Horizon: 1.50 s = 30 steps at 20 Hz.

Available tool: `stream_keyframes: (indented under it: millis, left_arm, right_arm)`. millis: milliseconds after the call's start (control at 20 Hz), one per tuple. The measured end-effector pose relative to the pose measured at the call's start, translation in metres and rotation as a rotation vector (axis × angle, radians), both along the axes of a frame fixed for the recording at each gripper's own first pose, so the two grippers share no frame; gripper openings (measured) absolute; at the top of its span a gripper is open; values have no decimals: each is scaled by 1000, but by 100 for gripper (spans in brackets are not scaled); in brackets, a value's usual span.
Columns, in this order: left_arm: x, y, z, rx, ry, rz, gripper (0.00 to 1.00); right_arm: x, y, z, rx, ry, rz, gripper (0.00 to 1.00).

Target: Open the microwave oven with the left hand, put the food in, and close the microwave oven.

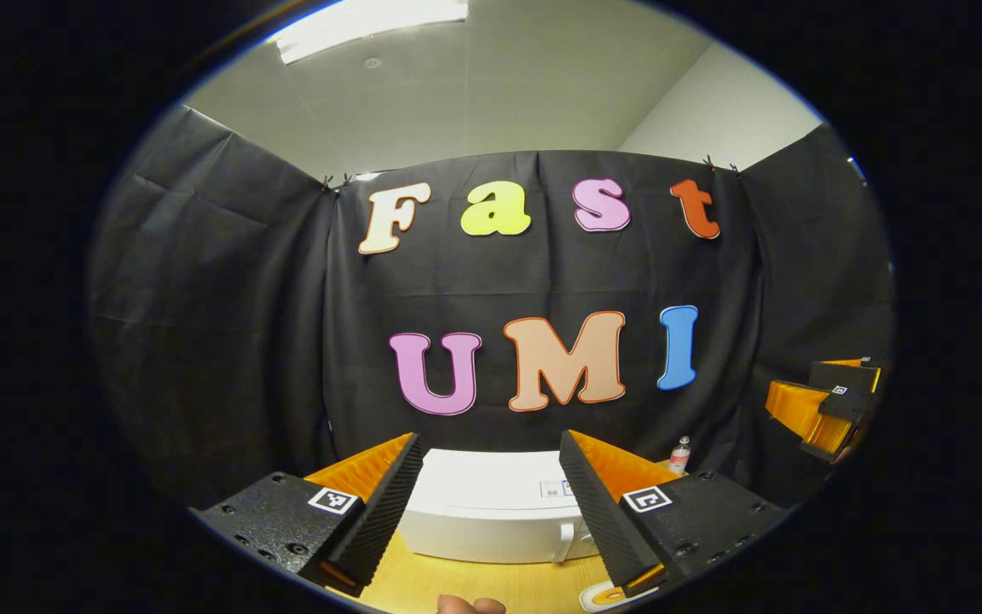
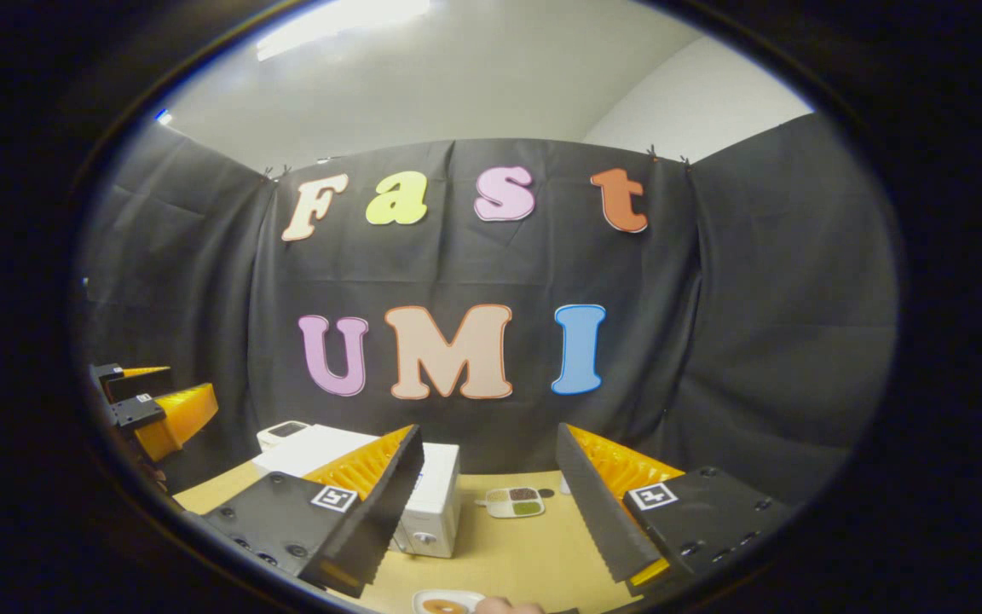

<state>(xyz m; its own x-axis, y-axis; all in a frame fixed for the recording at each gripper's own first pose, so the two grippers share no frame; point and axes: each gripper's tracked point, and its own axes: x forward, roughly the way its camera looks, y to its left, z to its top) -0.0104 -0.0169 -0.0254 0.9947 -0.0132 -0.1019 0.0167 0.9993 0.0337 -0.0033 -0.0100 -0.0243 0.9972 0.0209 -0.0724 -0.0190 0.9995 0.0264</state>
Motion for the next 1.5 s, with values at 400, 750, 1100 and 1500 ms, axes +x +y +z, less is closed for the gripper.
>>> stream_keyframes:
  millis: [400, 750, 1100, 1500]
  left_arm:
    - [4, -4, -4, -1, 0, -10, 97]
    - [26, -16, -50, -44, 45, -33, 96]
    - [35, -81, -227, -19, 343, -157, 98]
    - [48, -107, -355, -20, 580, -168, 98]
  right_arm:
    - [6, -9, 2, 4, -13, -18, 96]
    - [8, -11, 2, -11, -32, -20, 96]
    - [2, -38, -1, -31, -16, -54, 96]
    - [-14, -84, 9, -47, -44, -152, 96]
